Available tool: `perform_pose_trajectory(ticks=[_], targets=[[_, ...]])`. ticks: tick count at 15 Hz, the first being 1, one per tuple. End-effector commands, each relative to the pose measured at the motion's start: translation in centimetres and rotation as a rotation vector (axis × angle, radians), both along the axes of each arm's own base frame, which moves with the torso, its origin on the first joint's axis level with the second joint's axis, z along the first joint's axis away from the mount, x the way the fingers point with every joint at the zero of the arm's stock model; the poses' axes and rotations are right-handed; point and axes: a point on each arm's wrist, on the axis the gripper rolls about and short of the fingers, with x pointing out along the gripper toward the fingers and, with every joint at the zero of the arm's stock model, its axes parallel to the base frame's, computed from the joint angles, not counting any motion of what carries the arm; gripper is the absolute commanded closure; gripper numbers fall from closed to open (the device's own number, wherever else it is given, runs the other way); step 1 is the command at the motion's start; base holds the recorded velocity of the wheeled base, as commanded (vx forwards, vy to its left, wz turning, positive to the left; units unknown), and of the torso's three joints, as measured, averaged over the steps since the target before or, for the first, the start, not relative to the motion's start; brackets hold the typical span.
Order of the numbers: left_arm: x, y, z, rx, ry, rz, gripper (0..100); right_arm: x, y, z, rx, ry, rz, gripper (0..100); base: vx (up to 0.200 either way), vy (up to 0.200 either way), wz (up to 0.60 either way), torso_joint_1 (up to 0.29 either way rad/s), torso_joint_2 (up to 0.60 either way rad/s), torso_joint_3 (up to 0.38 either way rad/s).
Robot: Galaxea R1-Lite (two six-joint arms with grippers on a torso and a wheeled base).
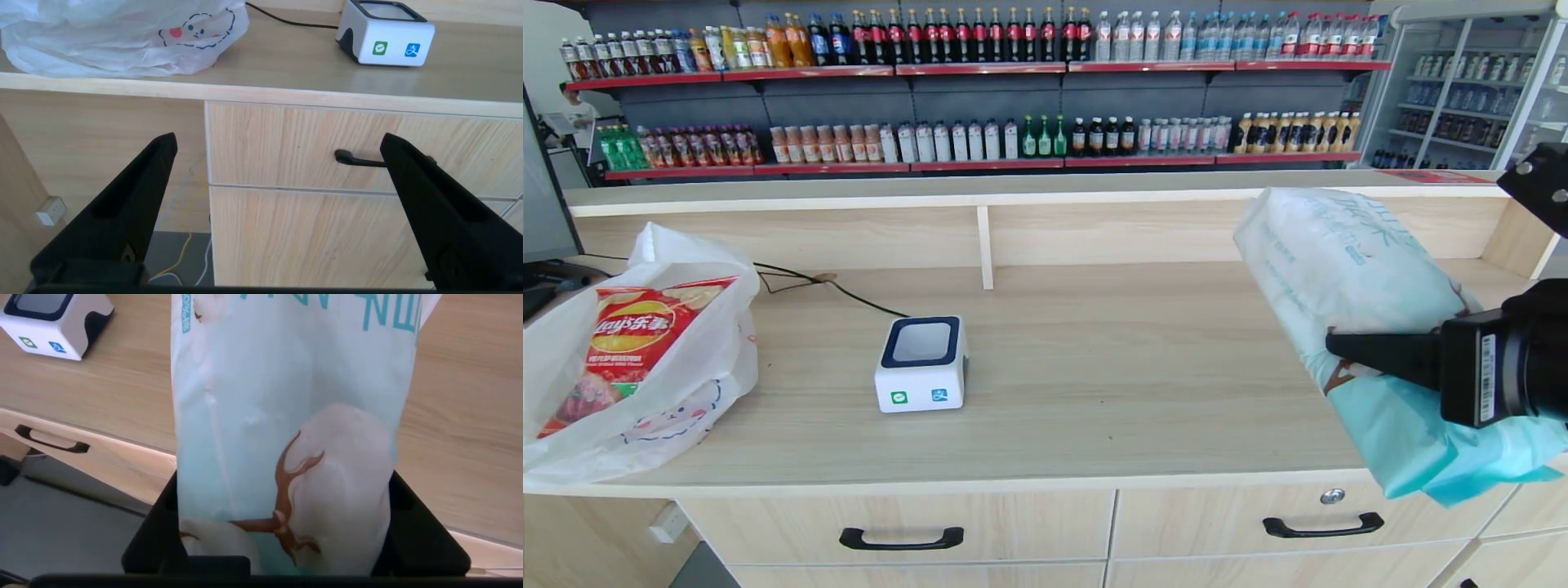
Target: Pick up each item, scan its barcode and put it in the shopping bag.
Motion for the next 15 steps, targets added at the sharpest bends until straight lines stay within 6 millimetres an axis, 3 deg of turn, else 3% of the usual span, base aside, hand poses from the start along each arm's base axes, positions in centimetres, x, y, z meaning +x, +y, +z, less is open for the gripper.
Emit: perform_pose_trajectory(ticks=[1,8,15], targets=[[0.0,0.0,0.0,0.001,0.000,0.000,0,0.0,0.3,-0.5,-0.012,0.017,0.013,100,0.000,0.000,0.00,0.000,0.00,0.000],[0.0,0.0,0.0,-0.001,-0.002,0.002,0,-0.3,0.7,-0.3,-0.010,0.005,0.034,100,0.000,0.000,0.00,0.000,0.00,0.000],[0.0,0.0,0.0,-0.001,0.000,0.000,0,-0.1,1.0,-1.4,-0.033,0.034,0.033,100,0.000,0.000,0.00,0.000,0.00,0.000]])
